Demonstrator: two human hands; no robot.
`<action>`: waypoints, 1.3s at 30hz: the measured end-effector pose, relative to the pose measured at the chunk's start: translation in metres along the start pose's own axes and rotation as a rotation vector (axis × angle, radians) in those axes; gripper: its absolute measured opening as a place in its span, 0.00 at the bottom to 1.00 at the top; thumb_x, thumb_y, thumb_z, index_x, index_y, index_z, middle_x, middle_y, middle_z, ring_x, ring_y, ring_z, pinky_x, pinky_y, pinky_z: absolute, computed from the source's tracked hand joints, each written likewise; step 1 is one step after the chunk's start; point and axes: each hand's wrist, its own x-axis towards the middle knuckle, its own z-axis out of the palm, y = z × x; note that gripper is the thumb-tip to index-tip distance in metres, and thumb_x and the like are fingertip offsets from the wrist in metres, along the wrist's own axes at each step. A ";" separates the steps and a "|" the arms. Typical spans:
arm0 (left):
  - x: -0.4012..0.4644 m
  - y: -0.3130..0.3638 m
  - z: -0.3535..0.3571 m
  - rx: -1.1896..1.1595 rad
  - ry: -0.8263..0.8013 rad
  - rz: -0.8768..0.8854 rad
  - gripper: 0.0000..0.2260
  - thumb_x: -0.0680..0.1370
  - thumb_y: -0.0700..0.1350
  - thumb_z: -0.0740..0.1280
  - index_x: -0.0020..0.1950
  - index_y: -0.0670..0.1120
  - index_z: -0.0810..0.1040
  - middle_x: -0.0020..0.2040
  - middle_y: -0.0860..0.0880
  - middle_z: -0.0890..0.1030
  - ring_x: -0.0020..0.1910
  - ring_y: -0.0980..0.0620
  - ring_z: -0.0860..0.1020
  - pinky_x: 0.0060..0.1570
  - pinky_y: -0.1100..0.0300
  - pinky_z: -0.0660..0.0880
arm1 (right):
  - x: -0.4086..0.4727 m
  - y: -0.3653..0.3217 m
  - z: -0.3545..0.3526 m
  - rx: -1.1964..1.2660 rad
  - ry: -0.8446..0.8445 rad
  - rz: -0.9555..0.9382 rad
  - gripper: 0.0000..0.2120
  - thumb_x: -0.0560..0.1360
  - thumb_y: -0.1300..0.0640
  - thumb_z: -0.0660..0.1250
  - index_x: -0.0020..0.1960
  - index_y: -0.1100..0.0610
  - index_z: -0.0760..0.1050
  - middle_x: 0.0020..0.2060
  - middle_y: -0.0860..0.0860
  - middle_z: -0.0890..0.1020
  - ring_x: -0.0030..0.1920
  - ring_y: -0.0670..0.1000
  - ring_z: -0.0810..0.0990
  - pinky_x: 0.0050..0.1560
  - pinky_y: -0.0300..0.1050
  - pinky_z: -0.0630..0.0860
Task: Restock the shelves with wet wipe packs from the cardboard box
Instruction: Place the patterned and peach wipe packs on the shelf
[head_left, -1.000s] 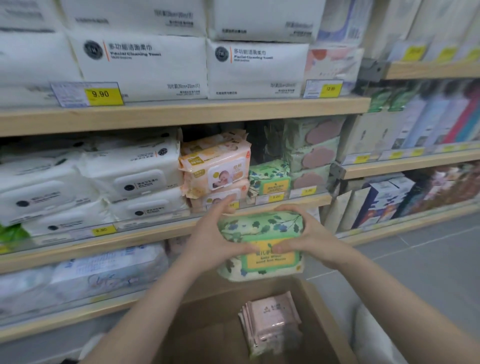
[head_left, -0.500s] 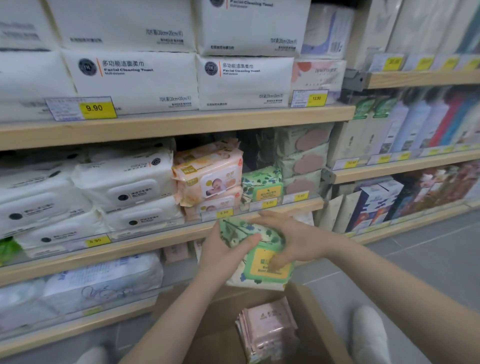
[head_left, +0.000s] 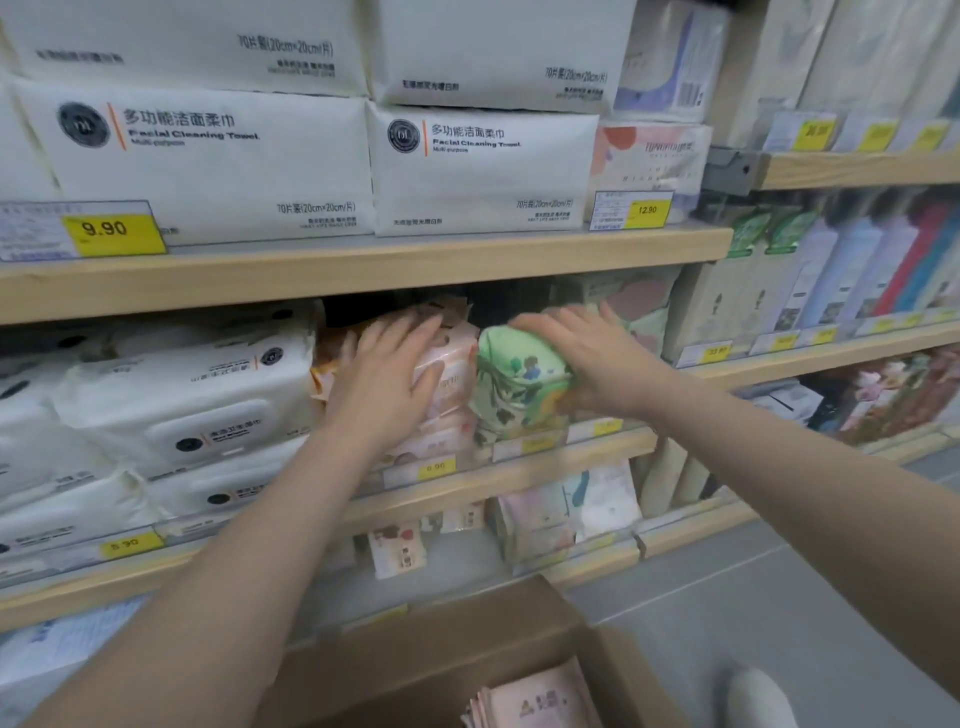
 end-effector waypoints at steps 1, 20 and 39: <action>0.006 -0.004 0.006 0.094 -0.053 -0.003 0.25 0.79 0.56 0.55 0.76 0.55 0.56 0.76 0.49 0.60 0.74 0.46 0.56 0.71 0.43 0.53 | 0.012 0.004 0.000 -0.057 0.020 -0.002 0.47 0.63 0.48 0.77 0.74 0.47 0.54 0.67 0.53 0.67 0.67 0.57 0.64 0.67 0.63 0.57; 0.005 -0.015 0.033 0.369 0.003 0.049 0.29 0.76 0.51 0.63 0.75 0.56 0.58 0.73 0.52 0.66 0.69 0.47 0.65 0.58 0.45 0.64 | 0.057 0.016 0.041 -0.083 -0.028 -0.127 0.48 0.65 0.59 0.76 0.76 0.49 0.53 0.73 0.54 0.63 0.75 0.55 0.55 0.73 0.59 0.42; -0.002 -0.015 0.035 0.384 0.025 0.074 0.29 0.75 0.52 0.64 0.75 0.55 0.60 0.73 0.51 0.66 0.69 0.46 0.66 0.60 0.43 0.64 | 0.037 -0.011 0.077 0.053 0.197 0.257 0.40 0.67 0.63 0.68 0.75 0.49 0.55 0.74 0.54 0.59 0.75 0.57 0.53 0.73 0.60 0.45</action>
